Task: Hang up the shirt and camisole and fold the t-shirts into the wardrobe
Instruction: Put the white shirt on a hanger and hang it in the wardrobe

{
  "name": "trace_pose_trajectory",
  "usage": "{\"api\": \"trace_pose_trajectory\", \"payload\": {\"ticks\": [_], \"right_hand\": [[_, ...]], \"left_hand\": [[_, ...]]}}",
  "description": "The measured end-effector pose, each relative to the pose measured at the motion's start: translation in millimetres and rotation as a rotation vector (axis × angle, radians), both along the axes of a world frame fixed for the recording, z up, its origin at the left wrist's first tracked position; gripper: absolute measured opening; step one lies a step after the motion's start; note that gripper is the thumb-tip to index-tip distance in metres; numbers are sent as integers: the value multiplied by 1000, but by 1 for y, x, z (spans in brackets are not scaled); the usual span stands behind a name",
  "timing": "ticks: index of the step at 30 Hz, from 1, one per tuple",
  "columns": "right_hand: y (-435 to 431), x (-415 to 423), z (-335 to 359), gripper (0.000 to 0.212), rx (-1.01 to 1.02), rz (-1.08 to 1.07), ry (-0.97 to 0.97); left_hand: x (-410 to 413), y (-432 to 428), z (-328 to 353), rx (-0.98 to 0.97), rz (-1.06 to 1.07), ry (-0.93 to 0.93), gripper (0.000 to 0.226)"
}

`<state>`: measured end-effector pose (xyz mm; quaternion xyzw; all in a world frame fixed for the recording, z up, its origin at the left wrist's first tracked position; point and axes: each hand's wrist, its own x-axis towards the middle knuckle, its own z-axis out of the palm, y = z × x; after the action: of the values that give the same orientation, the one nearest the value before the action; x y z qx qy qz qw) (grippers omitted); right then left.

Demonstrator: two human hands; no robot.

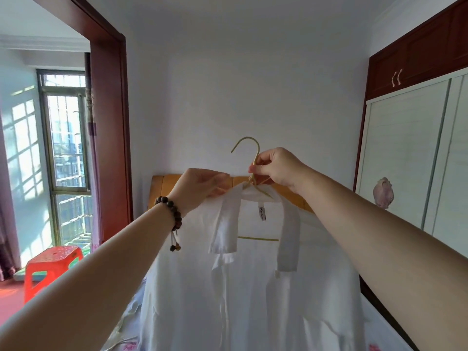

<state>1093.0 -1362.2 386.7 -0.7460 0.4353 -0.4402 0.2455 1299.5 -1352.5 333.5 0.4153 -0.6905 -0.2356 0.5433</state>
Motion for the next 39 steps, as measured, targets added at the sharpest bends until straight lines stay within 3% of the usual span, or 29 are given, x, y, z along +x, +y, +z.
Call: {"api": "trace_pose_trajectory", "payload": {"ticks": [7, 21, 28, 33, 39], "right_hand": [[-5, -10, 5, 10, -9, -2, -93], [-1, -5, 11, 8, -20, 5, -34], [-8, 14, 6, 17, -20, -16, -42], [-9, 21, 6, 25, -57, -40, -211], [-4, -16, 15, 24, 54, 24, -13]], "left_hand": [[47, -2, -8, 60, 74, -284, 19], [73, -11, -7, 2, 210, -254, 11], [0, 4, 35, -79, 4, -230, 25], [-36, -7, 40, -20, 78, -285, 21], [-40, -12, 43, -14, 101, -265, 10]]}}
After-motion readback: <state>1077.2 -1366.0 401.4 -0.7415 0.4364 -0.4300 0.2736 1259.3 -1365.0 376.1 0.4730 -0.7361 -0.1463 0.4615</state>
